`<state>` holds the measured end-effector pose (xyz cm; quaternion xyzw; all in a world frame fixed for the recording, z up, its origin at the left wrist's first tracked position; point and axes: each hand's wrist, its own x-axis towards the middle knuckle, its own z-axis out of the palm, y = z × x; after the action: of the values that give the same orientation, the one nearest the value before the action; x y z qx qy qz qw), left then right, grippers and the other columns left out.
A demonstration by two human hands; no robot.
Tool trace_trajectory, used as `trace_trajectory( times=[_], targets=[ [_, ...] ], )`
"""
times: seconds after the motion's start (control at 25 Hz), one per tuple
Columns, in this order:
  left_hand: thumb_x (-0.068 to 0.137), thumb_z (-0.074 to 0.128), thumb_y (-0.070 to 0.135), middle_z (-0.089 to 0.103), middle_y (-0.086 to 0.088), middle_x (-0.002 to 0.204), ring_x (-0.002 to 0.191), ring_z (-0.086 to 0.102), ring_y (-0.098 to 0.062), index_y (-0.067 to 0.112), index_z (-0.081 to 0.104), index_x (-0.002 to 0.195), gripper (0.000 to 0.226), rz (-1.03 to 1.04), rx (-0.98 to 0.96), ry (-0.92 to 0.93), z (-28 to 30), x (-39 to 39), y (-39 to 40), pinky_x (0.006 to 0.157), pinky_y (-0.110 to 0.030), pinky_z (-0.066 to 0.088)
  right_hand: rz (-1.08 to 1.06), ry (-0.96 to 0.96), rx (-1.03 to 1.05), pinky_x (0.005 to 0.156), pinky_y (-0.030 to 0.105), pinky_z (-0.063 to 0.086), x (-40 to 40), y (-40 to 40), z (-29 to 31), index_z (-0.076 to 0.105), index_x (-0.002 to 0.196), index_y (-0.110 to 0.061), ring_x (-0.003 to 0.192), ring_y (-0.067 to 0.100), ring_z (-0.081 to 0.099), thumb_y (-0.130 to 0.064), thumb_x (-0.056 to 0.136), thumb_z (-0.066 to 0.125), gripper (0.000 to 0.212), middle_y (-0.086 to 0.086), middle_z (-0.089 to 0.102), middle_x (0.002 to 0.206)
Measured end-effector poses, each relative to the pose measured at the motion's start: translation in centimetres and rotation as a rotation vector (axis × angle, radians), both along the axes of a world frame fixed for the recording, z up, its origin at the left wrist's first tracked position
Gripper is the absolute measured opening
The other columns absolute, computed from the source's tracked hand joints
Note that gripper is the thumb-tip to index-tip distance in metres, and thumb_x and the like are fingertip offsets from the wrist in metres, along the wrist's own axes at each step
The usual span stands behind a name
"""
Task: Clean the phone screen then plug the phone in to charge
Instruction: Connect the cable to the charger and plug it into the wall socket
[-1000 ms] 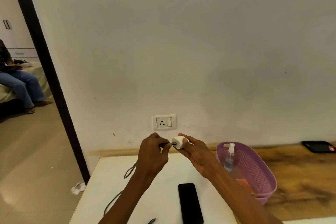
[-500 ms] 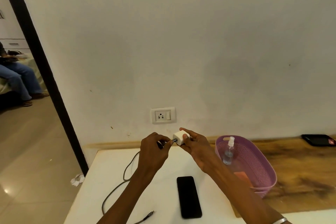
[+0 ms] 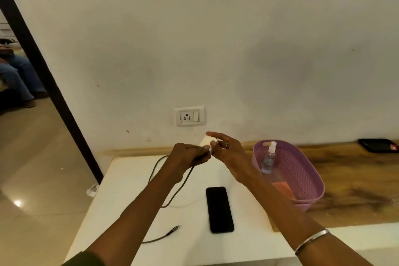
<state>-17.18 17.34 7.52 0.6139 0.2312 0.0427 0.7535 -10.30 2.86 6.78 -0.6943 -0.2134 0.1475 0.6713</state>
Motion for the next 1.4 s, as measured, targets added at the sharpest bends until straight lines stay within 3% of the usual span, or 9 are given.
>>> trace_trajectory(
  times=[0.24, 0.44, 0.56, 0.68, 0.92, 1.08, 1.2, 1.32, 1.4],
  targets=[
    [0.082, 0.077, -0.001, 0.075, -0.022, 0.090, 0.087, 0.074, -0.028, -0.016, 0.065, 0.103, 0.029, 0.218, -0.221, 0.032, -2.2, 2.8, 3.0, 0.097, -0.034, 0.055, 0.048, 0.097, 0.060, 0.094, 0.035, 0.055, 1.5, 0.2, -2.0, 0.067, 0.118, -0.028, 0.108, 0.024, 0.066, -0.018, 0.085, 0.071, 0.034, 0.011, 0.070, 0.112],
    [0.081, 0.077, -0.002, 0.073, -0.020, 0.086, 0.065, 0.074, -0.020, -0.013, 0.066, 0.099, 0.024, 0.333, -0.236, -0.010, -3.4, 6.3, 6.2, 0.073, -0.025, 0.061, 0.082, 0.163, -0.022, 0.097, 0.039, 0.053, 3.7, -0.6, -6.2, 0.072, 0.106, -0.022, 0.107, 0.028, 0.067, -0.006, 0.086, 0.066, 0.027, 0.018, 0.069, 0.106],
    [0.079, 0.079, -0.004, 0.072, -0.022, 0.084, 0.061, 0.073, -0.021, -0.015, 0.063, 0.103, 0.030, 0.398, -0.224, -0.017, -4.0, 8.8, 7.2, 0.071, -0.026, 0.063, -0.093, 0.007, -0.360, 0.098, 0.034, 0.051, 5.4, 0.2, -8.9, 0.071, 0.108, -0.022, 0.098, 0.018, 0.066, -0.008, 0.093, 0.056, 0.026, 0.005, 0.070, 0.113],
    [0.080, 0.078, -0.003, 0.071, -0.022, 0.087, 0.069, 0.071, -0.024, -0.016, 0.062, 0.105, 0.032, 0.424, -0.244, 0.012, -5.0, 10.7, 7.3, 0.088, -0.034, 0.060, -0.122, -0.209, -0.671, 0.100, 0.028, 0.040, 6.9, 1.0, -10.3, 0.060, 0.127, -0.021, 0.118, 0.019, 0.057, -0.020, 0.098, 0.049, 0.031, 0.002, 0.060, 0.133],
    [0.079, 0.079, -0.003, 0.071, -0.022, 0.089, 0.064, 0.071, -0.022, -0.015, 0.063, 0.100, 0.029, 0.479, -0.271, -0.034, -6.3, 12.5, 7.6, 0.085, -0.034, 0.061, -0.093, -0.294, -0.770, 0.104, 0.032, 0.036, 8.7, 2.1, -11.6, 0.052, 0.136, -0.017, 0.127, 0.024, 0.051, -0.023, 0.100, 0.046, 0.037, 0.007, 0.054, 0.139],
    [0.078, 0.081, -0.001, 0.073, -0.020, 0.088, 0.070, 0.073, -0.024, -0.012, 0.066, 0.096, 0.026, 0.525, -0.222, -0.038, -6.5, 12.9, 7.4, 0.087, -0.034, 0.061, -0.030, -0.468, -0.927, 0.093, 0.039, 0.044, 8.8, 2.3, -12.8, 0.049, 0.130, -0.011, 0.118, 0.031, 0.055, -0.022, 0.100, 0.042, 0.033, 0.011, 0.054, 0.134],
    [0.075, 0.084, 0.004, 0.075, -0.019, 0.090, 0.080, 0.075, -0.027, -0.007, 0.068, 0.085, 0.021, 0.531, -0.118, 0.004, -6.5, 13.3, 7.3, 0.088, -0.033, 0.060, 0.029, -0.522, -0.975, 0.104, 0.039, 0.040, 8.5, 2.4, -13.6, 0.041, 0.139, -0.009, 0.135, 0.028, 0.041, -0.021, 0.101, 0.040, 0.040, 0.010, 0.044, 0.146],
    [0.071, 0.087, 0.010, 0.076, -0.016, 0.089, 0.070, 0.075, -0.021, -0.002, 0.069, 0.080, 0.023, 0.562, -0.029, 0.044, -6.4, 13.5, 7.1, 0.065, -0.022, 0.059, 0.049, -0.581, -1.012, 0.110, 0.041, 0.035, 8.7, 2.5, -13.8, 0.037, 0.142, -0.008, 0.143, 0.027, 0.028, -0.019, 0.101, 0.037, 0.042, 0.009, 0.036, 0.152],
    [0.067, 0.090, 0.014, 0.077, -0.013, 0.086, 0.067, 0.075, -0.019, -0.001, 0.070, 0.079, 0.027, 0.606, 0.019, 0.066, -6.5, 13.7, 7.2, 0.062, -0.024, 0.059, 0.074, -0.651, -1.035, 0.114, 0.039, 0.029, 9.0, 2.6, -13.9, 0.037, 0.141, -0.005, 0.145, 0.026, 0.024, -0.017, 0.102, 0.035, 0.041, 0.009, 0.036, 0.152]
  ],
)
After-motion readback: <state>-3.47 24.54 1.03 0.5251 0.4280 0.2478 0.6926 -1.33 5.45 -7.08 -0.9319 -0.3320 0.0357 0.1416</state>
